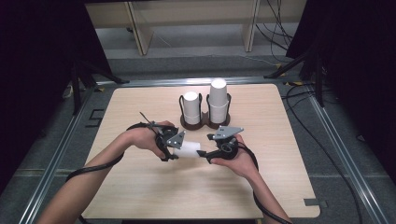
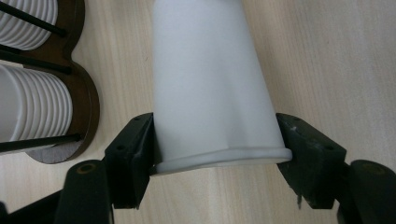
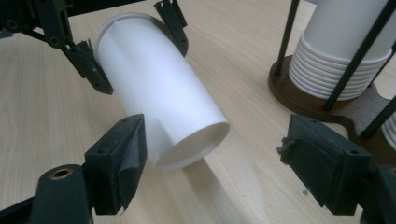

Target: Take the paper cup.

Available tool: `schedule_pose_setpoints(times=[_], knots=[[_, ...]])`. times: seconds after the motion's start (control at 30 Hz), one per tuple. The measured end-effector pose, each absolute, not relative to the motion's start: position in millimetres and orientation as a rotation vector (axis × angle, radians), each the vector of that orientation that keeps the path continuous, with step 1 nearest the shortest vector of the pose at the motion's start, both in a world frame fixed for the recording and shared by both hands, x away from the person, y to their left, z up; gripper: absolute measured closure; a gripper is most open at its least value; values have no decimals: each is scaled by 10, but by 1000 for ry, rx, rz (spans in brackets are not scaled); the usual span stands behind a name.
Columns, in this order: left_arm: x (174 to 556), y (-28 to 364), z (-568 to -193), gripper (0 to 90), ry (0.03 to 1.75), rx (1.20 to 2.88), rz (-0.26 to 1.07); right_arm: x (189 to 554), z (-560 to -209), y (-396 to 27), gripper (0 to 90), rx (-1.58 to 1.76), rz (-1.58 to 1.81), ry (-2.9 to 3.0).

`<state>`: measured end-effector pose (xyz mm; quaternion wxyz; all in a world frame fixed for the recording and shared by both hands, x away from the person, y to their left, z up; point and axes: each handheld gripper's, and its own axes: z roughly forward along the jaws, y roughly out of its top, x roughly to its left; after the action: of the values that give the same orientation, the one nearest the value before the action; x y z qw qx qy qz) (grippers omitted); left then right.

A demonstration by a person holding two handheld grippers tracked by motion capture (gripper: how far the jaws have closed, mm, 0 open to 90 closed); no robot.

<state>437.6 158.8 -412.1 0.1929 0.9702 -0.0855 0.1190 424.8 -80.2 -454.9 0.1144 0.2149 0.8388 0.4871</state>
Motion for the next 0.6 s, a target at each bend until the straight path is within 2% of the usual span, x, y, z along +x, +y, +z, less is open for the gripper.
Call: schedule_pose_setpoints(times=[0.6], knots=[[4370, 1563, -4100, 311, -277, 2718, 321, 4260, -4565, -691, 242, 506, 1403, 2544]])
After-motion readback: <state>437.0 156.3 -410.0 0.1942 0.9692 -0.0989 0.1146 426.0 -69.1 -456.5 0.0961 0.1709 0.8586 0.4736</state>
